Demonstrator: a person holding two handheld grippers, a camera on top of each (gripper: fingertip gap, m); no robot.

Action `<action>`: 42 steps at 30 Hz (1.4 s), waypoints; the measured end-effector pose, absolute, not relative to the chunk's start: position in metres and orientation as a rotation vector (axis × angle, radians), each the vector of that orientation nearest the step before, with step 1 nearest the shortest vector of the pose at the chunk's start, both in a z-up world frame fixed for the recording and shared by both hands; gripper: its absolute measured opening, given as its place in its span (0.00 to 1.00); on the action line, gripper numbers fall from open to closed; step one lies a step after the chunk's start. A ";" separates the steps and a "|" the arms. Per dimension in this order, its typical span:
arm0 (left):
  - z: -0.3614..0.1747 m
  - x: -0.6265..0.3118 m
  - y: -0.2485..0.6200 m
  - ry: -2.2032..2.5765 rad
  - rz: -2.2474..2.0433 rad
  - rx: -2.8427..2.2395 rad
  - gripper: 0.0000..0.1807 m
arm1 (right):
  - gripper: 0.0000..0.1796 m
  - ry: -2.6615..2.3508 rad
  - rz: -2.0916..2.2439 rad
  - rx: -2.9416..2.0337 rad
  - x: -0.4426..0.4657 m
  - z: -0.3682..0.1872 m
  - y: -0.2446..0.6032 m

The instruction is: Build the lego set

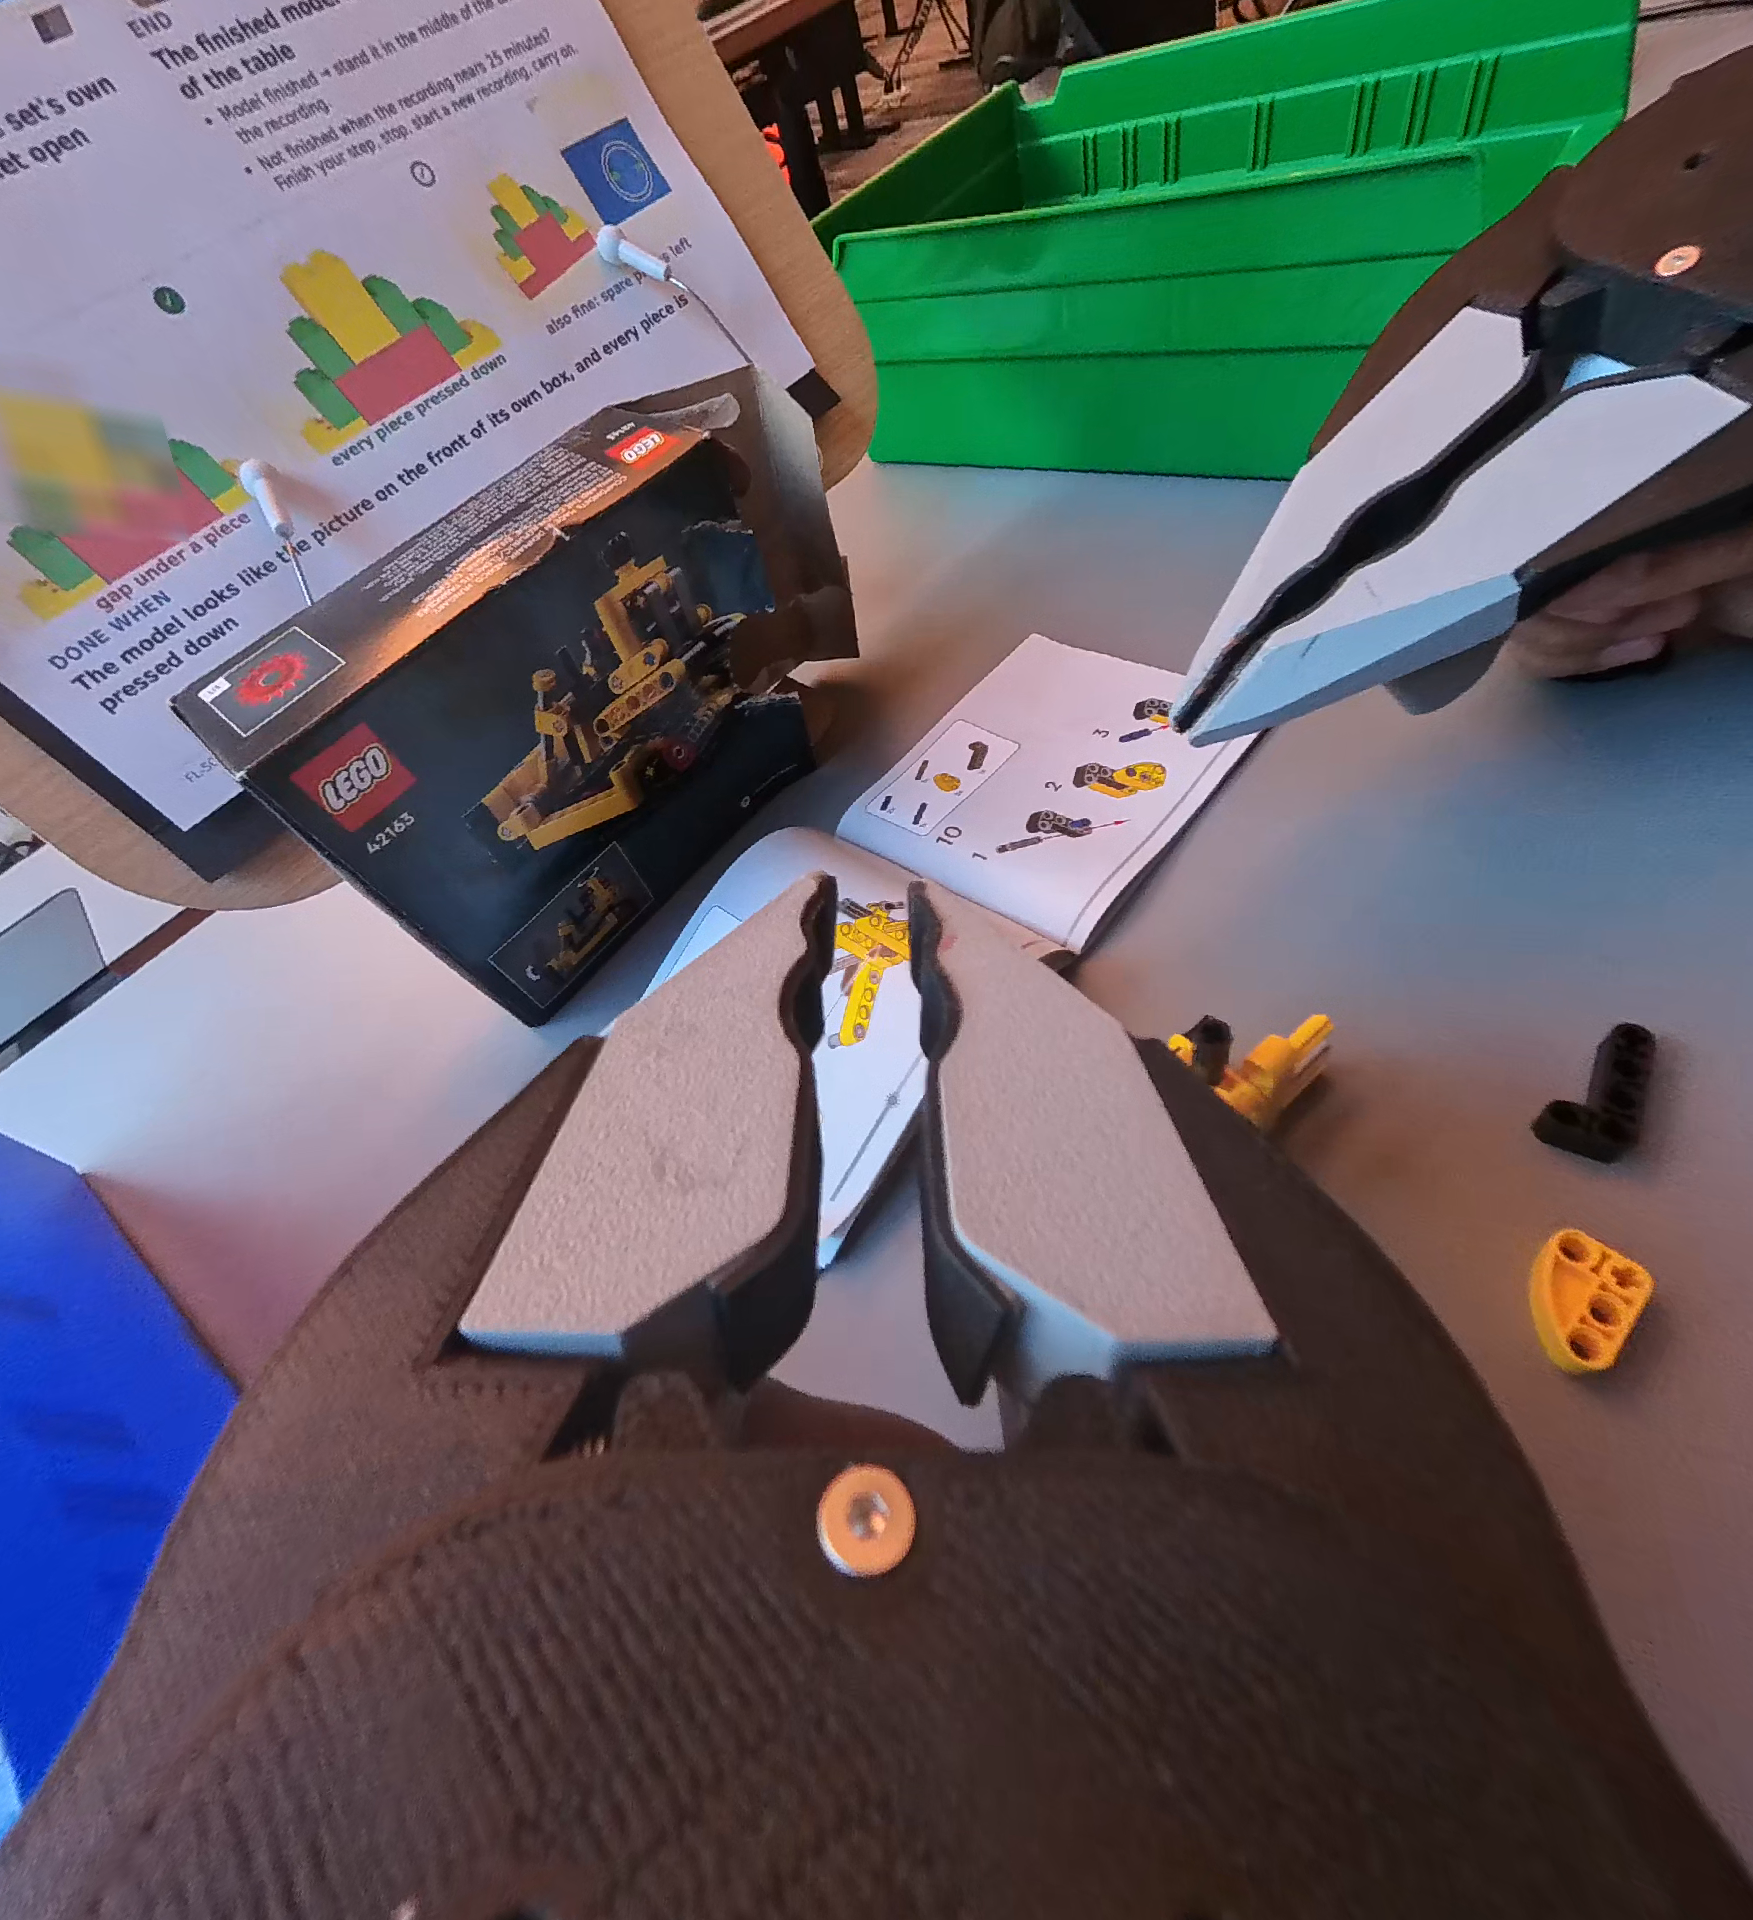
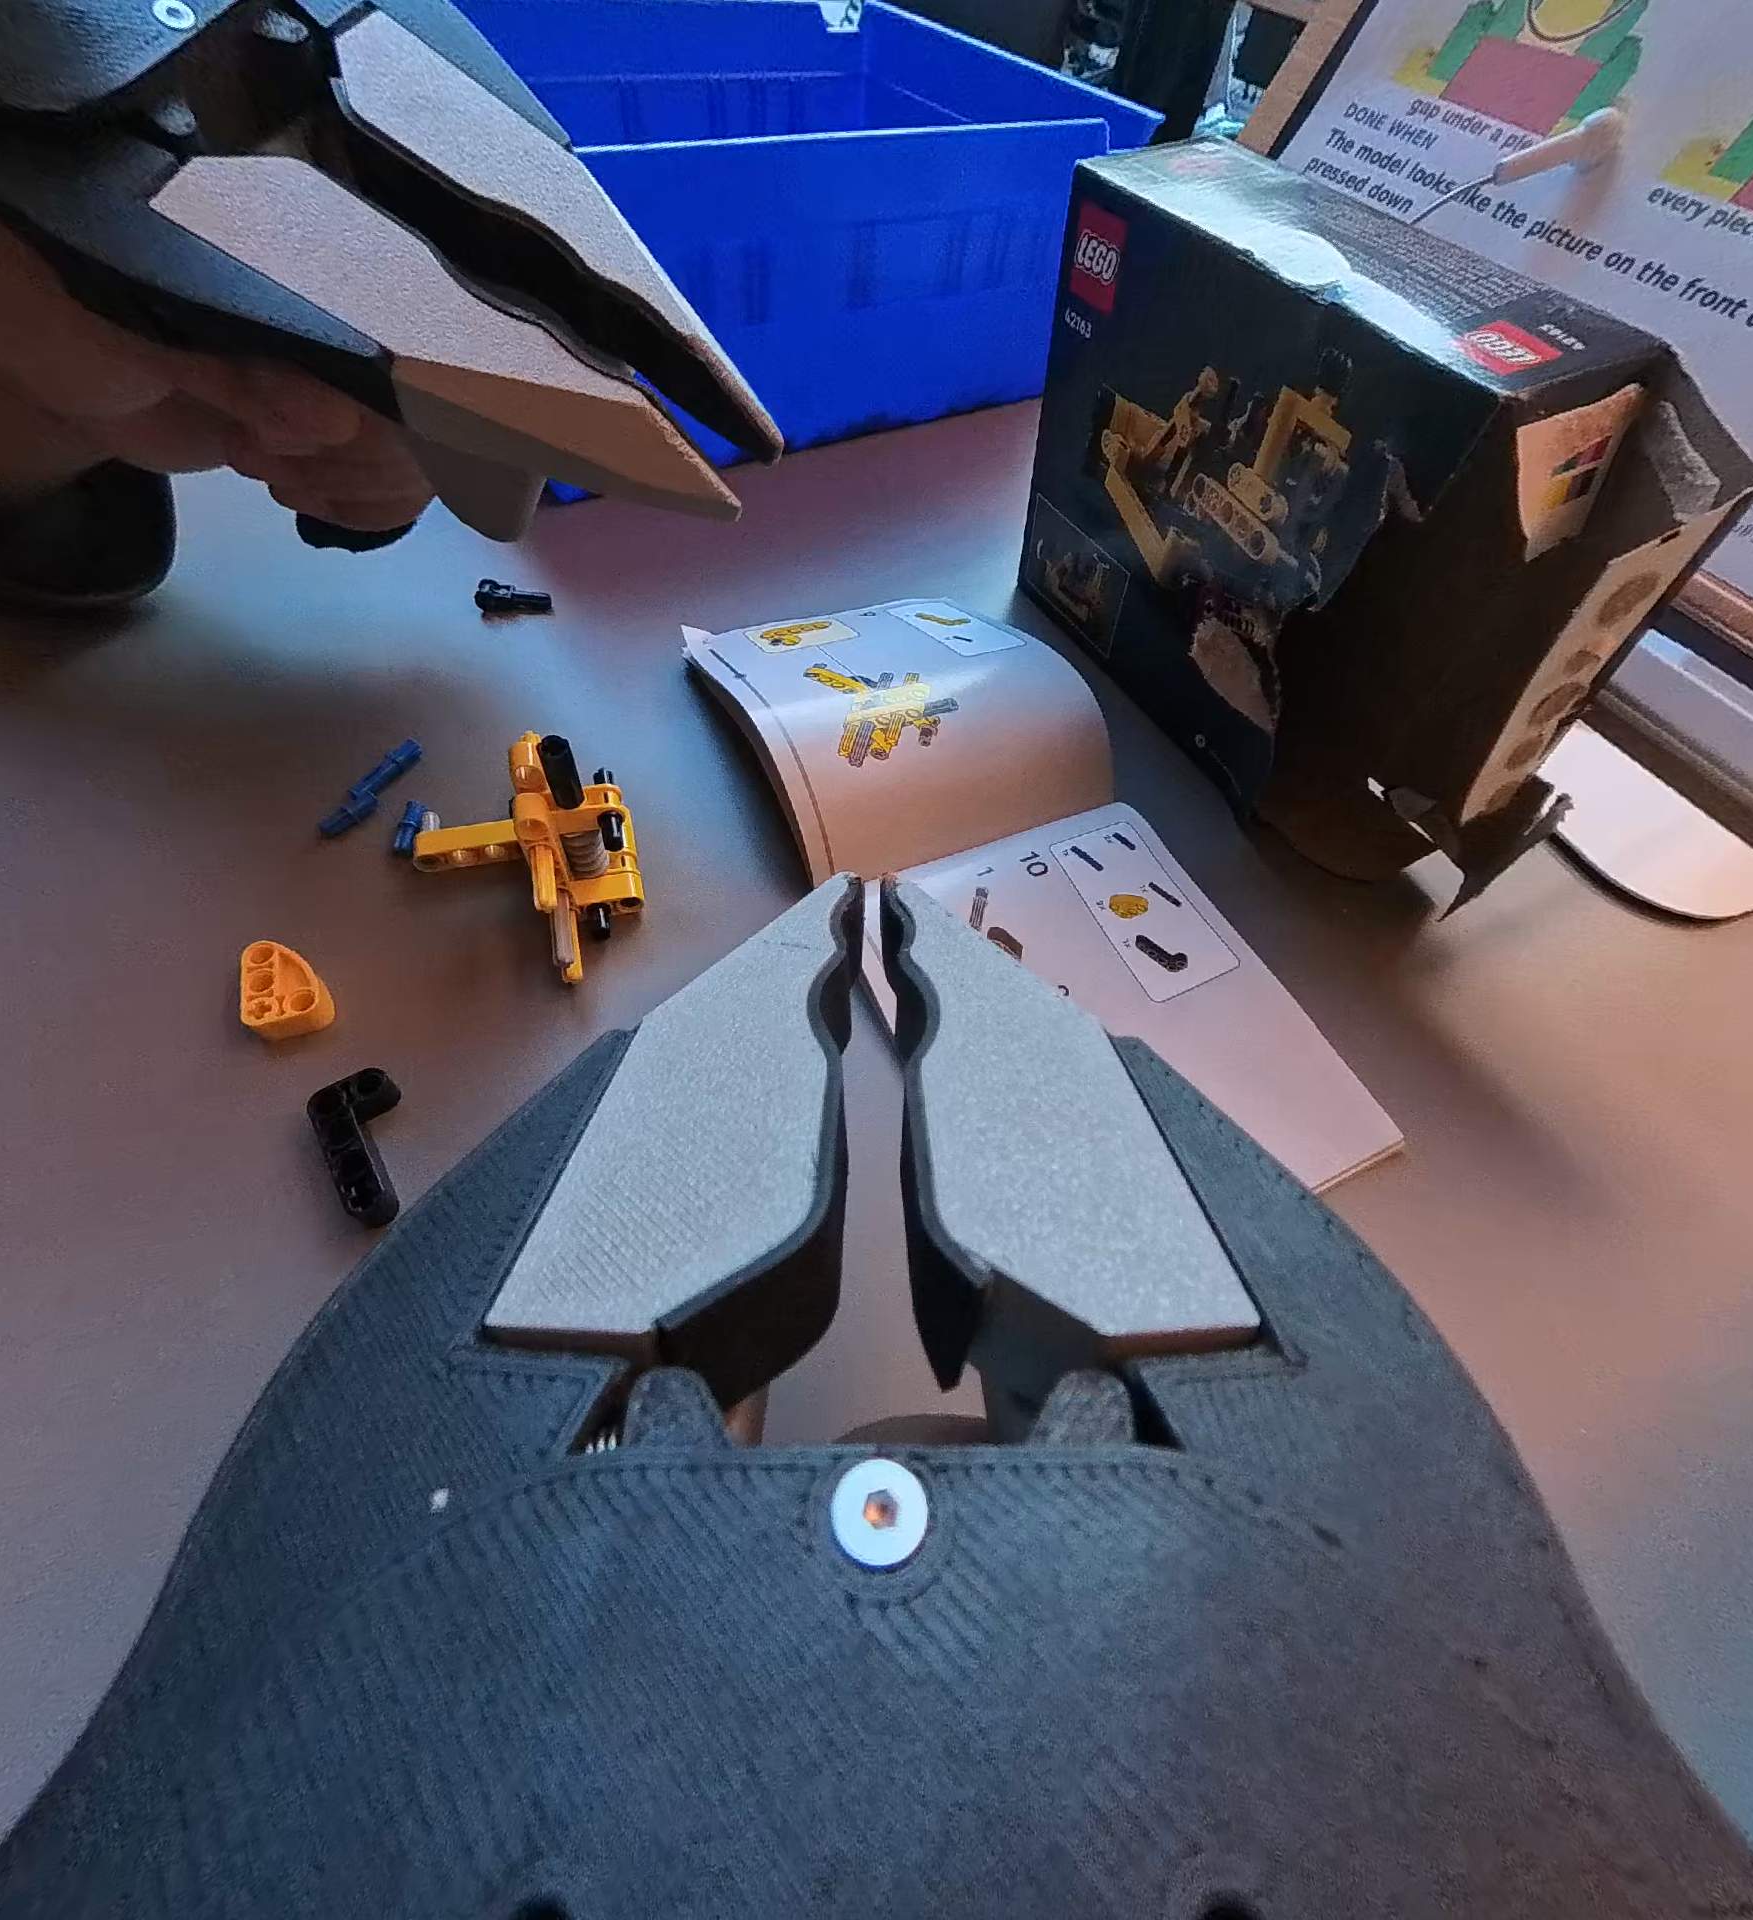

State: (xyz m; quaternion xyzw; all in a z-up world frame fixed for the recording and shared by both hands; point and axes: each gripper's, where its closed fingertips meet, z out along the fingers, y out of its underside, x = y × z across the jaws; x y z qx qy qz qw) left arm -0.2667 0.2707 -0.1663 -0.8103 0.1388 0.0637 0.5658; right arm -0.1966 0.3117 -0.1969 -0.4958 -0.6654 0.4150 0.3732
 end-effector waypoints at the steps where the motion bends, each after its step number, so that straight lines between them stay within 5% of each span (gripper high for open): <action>1: -0.167 -0.266 0.271 0.327 0.149 -1.906 0.06 | 0.00 -1.705 1.062 -1.269 -0.197 -0.197 0.312; 28: -0.168 -0.266 0.270 0.322 0.126 -1.916 0.05 | 0.00 -1.722 1.053 -1.262 -0.196 -0.198 0.308; 42: -0.166 -0.270 0.270 0.288 0.120 -1.921 0.02 | 0.03 -2.171 1.208 -0.972 -0.161 -0.212 0.233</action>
